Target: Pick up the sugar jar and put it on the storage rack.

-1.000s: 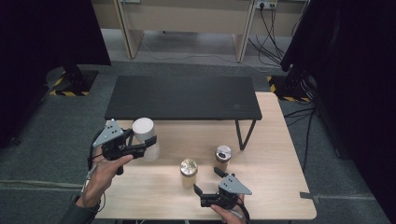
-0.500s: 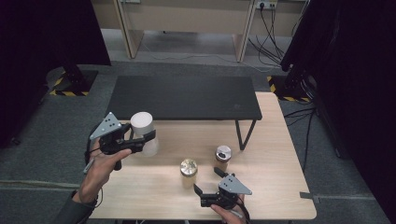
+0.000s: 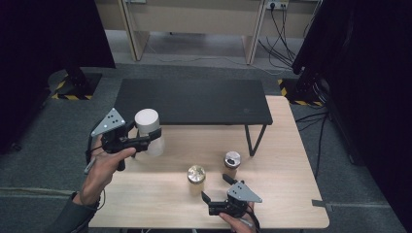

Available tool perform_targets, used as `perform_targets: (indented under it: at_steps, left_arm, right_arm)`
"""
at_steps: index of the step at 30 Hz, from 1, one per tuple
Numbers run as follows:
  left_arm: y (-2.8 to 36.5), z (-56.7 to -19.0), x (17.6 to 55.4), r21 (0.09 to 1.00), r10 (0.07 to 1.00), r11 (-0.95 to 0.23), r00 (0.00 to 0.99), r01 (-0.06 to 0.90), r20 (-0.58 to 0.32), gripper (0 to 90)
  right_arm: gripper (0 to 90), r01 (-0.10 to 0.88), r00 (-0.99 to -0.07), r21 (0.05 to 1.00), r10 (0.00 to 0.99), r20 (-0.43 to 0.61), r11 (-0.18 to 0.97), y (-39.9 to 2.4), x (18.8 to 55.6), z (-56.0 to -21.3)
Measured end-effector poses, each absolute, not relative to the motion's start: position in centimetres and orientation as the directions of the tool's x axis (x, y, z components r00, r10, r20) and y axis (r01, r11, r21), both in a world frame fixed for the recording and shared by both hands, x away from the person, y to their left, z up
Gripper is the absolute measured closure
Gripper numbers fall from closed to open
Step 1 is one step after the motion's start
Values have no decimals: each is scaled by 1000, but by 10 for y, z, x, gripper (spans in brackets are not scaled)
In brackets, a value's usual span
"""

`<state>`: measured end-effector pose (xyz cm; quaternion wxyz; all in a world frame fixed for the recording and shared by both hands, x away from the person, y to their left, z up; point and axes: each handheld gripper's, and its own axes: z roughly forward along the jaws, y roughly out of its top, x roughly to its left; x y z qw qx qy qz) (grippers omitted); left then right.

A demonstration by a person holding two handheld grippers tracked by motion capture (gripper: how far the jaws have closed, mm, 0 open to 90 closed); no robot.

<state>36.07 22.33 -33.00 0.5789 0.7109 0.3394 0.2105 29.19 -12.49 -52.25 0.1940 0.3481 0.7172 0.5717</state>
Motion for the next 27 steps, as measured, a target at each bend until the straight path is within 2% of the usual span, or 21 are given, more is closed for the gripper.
perform_targets:
  at_steps: [27]
  left_arm:
    - [221, -293, 383, 964, 752, -109, 654, 241, -78, 352]
  right_arm:
    - [8, 278, -684, 955, 720, 121, 103, -125, 292, -523]
